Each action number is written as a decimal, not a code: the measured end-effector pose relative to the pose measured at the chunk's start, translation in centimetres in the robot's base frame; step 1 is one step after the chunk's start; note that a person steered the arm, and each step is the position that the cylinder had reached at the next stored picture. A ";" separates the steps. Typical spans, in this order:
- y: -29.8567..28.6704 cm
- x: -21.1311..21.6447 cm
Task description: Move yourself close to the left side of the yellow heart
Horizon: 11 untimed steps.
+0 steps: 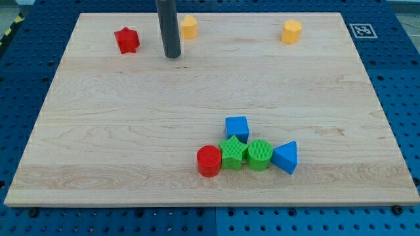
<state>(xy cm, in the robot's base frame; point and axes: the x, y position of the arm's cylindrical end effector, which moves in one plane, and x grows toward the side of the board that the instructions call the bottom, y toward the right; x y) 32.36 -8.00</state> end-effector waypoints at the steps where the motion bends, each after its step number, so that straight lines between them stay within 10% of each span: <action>1: -0.1 -1.1; 11: 0.6 -7.9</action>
